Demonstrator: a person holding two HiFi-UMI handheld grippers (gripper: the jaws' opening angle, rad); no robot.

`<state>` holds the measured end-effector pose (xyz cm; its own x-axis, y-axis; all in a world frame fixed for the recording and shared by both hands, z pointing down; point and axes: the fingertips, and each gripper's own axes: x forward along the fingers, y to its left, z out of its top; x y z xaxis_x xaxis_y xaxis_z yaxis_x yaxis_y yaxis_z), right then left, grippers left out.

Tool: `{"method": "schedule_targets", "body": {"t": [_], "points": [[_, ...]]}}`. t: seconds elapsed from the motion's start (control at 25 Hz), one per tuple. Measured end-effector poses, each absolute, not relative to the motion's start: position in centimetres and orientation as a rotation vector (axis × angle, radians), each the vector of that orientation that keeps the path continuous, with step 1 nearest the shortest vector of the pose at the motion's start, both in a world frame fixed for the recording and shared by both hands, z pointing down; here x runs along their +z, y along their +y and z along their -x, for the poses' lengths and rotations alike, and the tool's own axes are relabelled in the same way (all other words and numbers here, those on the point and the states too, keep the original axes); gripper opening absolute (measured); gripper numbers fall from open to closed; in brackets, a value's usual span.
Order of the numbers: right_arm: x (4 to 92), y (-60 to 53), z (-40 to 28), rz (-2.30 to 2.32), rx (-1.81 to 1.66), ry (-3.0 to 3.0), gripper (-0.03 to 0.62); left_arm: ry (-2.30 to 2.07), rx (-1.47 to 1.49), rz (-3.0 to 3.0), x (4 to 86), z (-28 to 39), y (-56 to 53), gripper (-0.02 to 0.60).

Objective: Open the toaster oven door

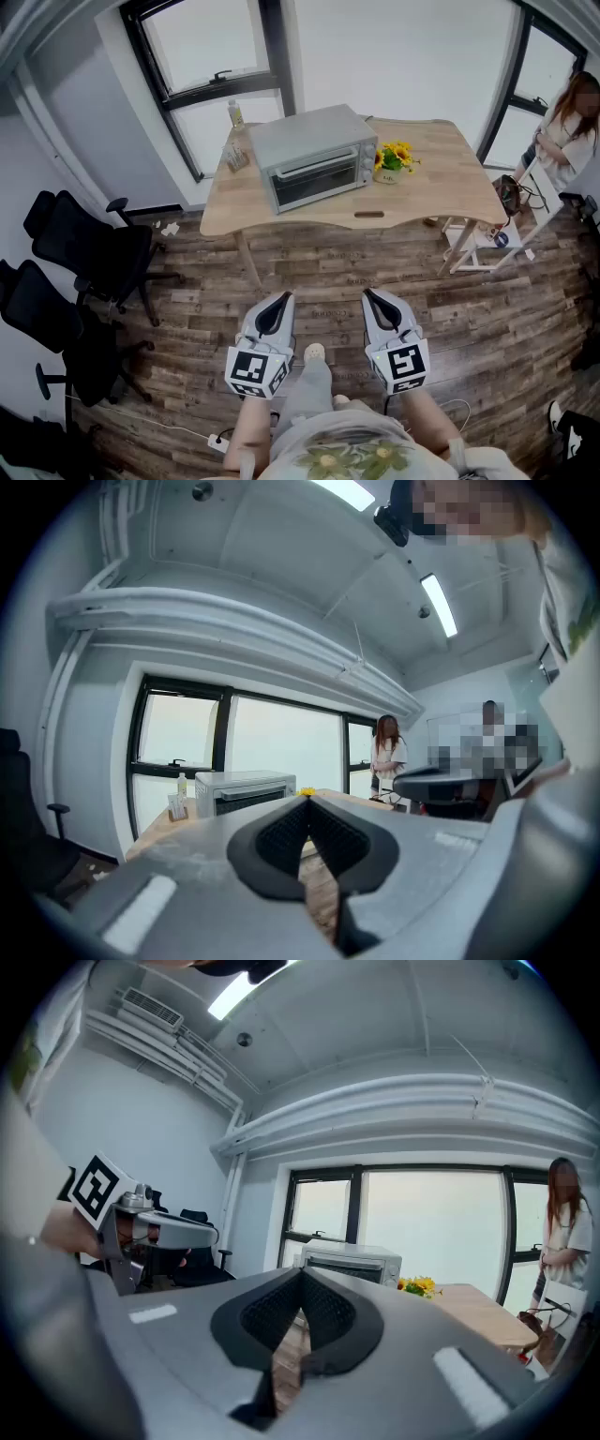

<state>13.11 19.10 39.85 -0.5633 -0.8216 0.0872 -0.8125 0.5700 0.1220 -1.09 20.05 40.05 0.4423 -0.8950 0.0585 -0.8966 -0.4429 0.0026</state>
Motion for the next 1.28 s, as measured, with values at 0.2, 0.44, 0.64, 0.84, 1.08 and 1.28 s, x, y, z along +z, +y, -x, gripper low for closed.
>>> {"method": "schedule_targets", "body": {"t": [0.2, 0.44, 0.64, 0.84, 1.08, 1.28], "points": [[39.8, 15.8, -12.5, -1.374, -0.119, -2.659, 0.000, -1.637, 0.107, -2.649, 39.7, 2.0, 16.8, 0.003], [39.8, 11.1, -11.8, -1.322, -0.176, -2.624, 0.015, -1.641, 0.136, -2.633, 40.0, 3.2, 12.0, 0.003], [40.5, 7.9, -11.5, -1.260, -0.181, -2.601, 0.061, -1.619, 0.168, -2.634, 40.6, 3.9, 8.7, 0.003], [41.5, 4.9, -10.9, -1.224, -0.168, -2.577, 0.111, -1.597, 0.211, -2.659, 41.1, 4.5, 5.7, 0.051], [41.7, 1.6, -9.9, -1.206, -0.183, -2.525, 0.170, -1.549, 0.283, -2.721, 41.2, 5.1, 2.2, 0.201], [41.8, -1.4, -9.1, -1.222, -0.215, -2.497, 0.178, -1.532, 0.376, -2.768, 41.6, 6.0, -1.0, 0.236]]}}
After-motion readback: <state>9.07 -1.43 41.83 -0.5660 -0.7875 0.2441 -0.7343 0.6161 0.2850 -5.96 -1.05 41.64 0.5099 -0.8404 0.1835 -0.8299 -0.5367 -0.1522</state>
